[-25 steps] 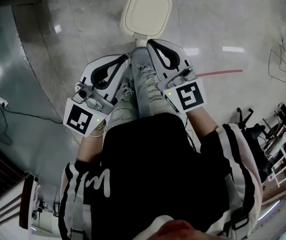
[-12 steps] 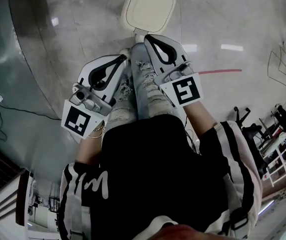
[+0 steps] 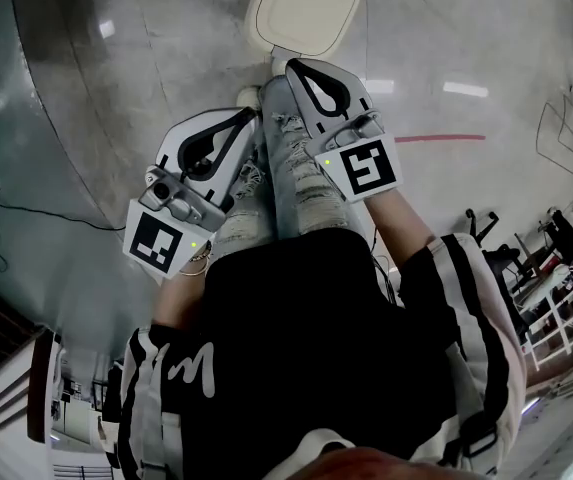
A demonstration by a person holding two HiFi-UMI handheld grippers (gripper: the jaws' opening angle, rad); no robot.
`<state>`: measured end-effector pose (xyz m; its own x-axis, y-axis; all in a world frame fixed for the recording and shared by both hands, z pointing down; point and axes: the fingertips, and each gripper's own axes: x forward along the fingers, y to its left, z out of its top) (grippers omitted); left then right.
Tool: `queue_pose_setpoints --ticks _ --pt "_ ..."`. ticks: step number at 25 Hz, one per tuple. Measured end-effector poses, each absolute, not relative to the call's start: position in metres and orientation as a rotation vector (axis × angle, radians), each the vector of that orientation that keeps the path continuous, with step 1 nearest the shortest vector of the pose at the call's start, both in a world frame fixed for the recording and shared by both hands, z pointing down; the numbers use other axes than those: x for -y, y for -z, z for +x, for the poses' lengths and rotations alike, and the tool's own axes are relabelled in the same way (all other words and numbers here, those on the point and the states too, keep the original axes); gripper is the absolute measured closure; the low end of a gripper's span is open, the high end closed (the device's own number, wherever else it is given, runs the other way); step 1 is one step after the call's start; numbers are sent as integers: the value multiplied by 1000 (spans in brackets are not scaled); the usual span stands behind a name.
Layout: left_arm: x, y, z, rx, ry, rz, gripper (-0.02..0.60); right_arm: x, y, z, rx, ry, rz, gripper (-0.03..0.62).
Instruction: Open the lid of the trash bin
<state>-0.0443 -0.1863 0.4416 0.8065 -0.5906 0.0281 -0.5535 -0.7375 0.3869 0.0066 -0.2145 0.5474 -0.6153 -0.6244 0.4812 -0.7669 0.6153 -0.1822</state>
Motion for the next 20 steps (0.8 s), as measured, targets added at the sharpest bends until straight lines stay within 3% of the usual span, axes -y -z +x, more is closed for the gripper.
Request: queue_pose_setpoints --ticks 20 --pt "177 -476 -57 888 99 2554 575 218 -623 -4 2399 -561 1055 583"
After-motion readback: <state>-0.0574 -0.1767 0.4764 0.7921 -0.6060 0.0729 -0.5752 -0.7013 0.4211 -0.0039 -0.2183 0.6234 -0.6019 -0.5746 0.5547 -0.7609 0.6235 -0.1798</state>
